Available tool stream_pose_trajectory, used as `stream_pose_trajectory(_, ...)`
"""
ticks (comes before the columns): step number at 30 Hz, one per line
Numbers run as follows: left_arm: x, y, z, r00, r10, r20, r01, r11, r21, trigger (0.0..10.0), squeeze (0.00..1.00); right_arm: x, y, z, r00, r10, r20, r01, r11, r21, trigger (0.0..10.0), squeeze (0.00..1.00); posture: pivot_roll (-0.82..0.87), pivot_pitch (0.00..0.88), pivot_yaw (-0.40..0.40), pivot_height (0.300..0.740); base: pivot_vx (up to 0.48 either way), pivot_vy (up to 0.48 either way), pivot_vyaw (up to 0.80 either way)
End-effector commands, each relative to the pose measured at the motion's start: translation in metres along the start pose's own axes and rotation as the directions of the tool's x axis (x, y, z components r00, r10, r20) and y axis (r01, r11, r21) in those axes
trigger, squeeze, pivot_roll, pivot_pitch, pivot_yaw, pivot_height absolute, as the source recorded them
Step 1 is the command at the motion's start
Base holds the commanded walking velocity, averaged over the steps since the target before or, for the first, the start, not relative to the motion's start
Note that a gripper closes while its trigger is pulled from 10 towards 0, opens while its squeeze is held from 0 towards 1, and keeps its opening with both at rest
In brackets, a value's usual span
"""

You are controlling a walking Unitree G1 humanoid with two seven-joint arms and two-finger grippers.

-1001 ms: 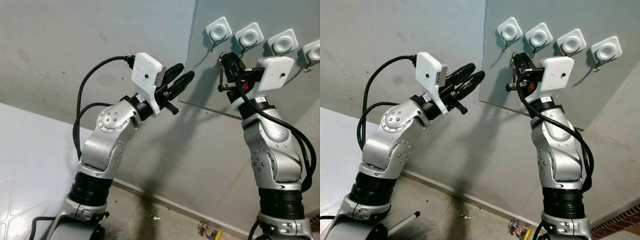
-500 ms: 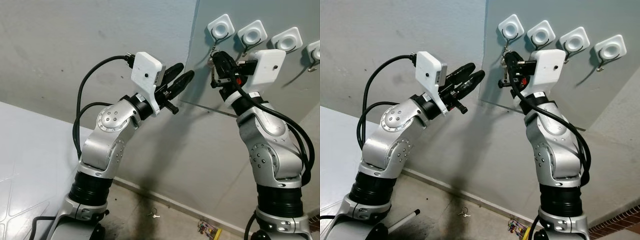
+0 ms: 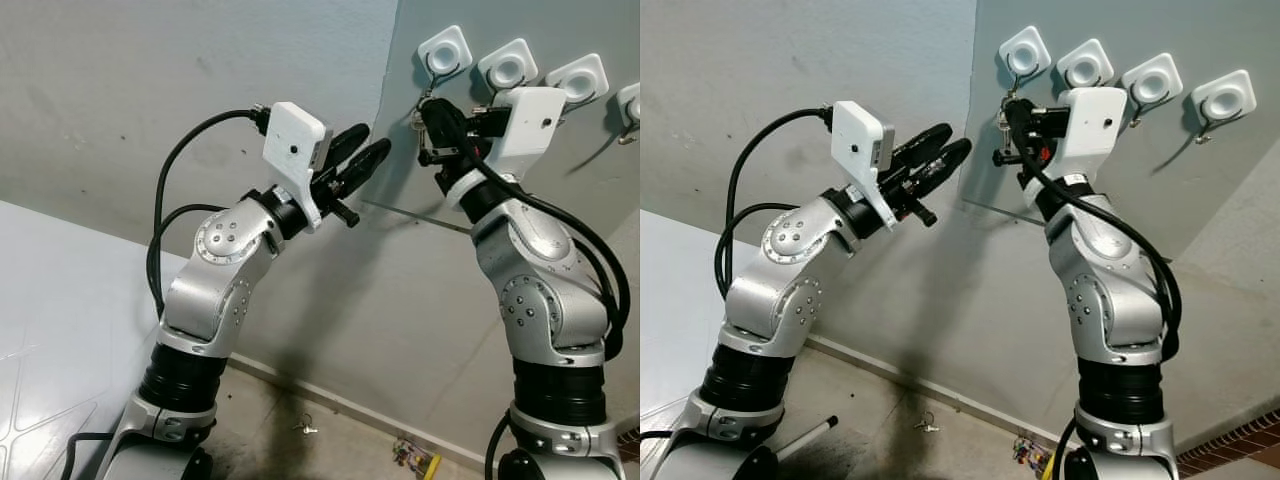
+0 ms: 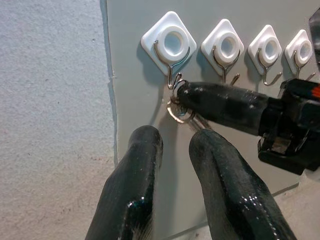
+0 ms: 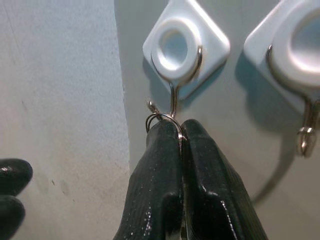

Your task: Hang keys on a hook

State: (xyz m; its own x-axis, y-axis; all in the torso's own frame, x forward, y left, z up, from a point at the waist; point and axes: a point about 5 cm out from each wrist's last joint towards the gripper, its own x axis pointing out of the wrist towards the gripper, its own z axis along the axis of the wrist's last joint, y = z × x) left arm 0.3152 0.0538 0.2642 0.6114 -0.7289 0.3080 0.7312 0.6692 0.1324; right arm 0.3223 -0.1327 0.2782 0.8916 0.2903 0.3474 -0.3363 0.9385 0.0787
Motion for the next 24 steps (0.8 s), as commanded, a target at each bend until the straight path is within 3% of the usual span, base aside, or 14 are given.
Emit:
stream_pose_trajectory(1, 0.002, -0.002, 0.010, 0.999, -0.009, 0.033, 0.008, 1.000, 0.013, 10.0, 0.00, -0.001, 0.001, 0.013, 0.999, 0.010, 0.049, -0.010, 1.000, -0.009, 10.0, 0.00, -0.12, 0.063, -0.054, 0.740, 0.000, 0.000, 0.00)
stream_pose_trajectory(8, 0.002, -0.002, 0.010, 0.999, -0.008, 0.033, 0.008, 1.000, 0.013, 10.0, 0.00, -0.001, 0.001, 0.013, 0.999, 0.009, 0.047, -0.008, 1.000, -0.009, 10.0, 0.00, -0.12, 0.063, -0.054, 0.740, 0.000, 0.000, 0.00)
stream_pose_trajectory(11, 0.003, -0.001, 0.010, 0.999, -0.010, 0.034, 0.010, 1.000, 0.012, 10.0, 0.00, -0.011, 0.002, 0.011, 0.998, 0.034, 0.057, -0.033, 0.999, -0.012, 10.0, 0.00, -0.13, 0.070, -0.051, 0.740, 0.000, 0.000, 0.00)
stream_pose_trajectory(24, 0.005, -0.001, 0.011, 0.999, -0.014, 0.038, 0.013, 1.000, 0.009, 10.0, 0.00, -0.007, 0.004, 0.024, 0.997, 0.031, 0.072, -0.029, 0.999, -0.018, 10.0, 0.00, -0.14, 0.077, -0.052, 0.740, 0.000, 0.000, 0.00)
